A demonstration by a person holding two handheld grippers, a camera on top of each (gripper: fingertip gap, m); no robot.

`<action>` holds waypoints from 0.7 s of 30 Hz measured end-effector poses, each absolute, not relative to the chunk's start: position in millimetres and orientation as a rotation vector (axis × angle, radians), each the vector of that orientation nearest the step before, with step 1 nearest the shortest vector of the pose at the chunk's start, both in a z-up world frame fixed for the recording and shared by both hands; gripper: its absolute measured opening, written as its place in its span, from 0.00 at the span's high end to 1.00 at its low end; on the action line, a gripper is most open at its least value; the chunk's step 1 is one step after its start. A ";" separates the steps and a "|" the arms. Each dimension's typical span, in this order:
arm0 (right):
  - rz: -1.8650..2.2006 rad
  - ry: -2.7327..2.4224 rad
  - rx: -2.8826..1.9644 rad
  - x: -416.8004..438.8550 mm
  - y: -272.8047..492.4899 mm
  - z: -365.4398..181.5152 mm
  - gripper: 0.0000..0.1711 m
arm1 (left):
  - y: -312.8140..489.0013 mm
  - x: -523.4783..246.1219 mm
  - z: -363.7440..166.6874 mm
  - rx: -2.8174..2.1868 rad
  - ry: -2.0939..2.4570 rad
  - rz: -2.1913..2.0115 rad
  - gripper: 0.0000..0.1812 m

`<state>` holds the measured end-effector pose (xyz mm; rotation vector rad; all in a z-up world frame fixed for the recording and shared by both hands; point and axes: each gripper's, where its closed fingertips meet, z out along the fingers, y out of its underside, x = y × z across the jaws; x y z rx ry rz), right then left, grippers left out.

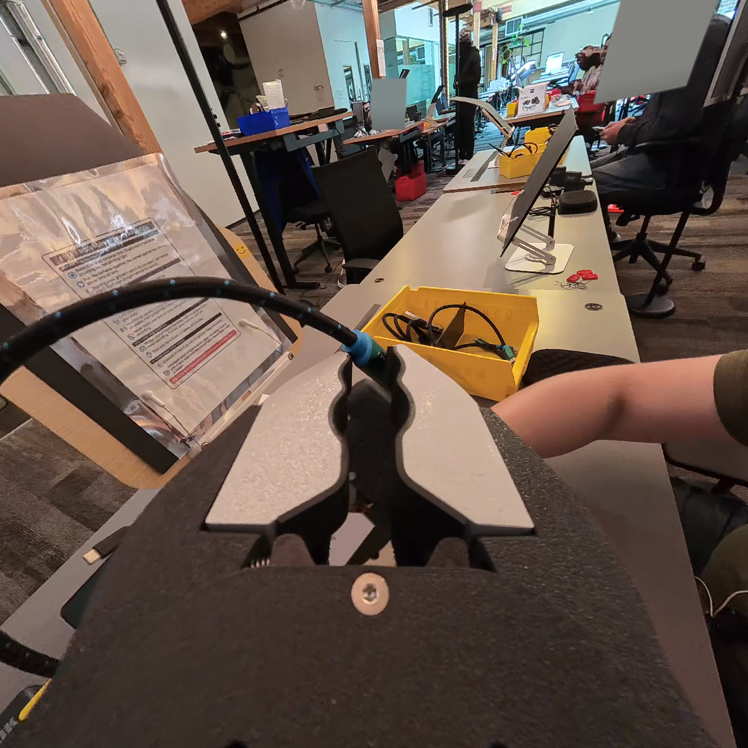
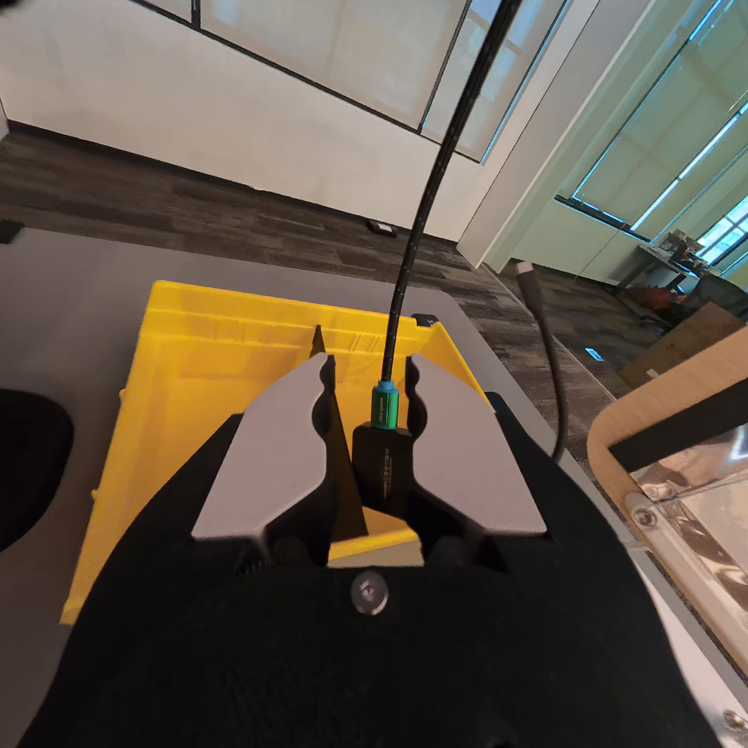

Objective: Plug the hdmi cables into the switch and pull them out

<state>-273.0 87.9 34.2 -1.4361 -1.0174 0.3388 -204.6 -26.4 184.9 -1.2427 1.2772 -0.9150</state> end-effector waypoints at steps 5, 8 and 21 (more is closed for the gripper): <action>0.340 -0.983 -1.456 -278.3 107.6 26.5 0.80 | -32.6 -202.4 187.3 -1.224 1.284 -0.936 0.91; 0.302 -1.007 -1.480 -283.6 118.6 18.8 0.80 | -34.5 -198.5 186.6 -1.220 1.291 -0.935 0.91; 0.153 -1.139 -1.607 -298.8 140.7 5.0 0.96 | -43.1 -196.4 185.6 -1.217 1.301 -0.976 0.91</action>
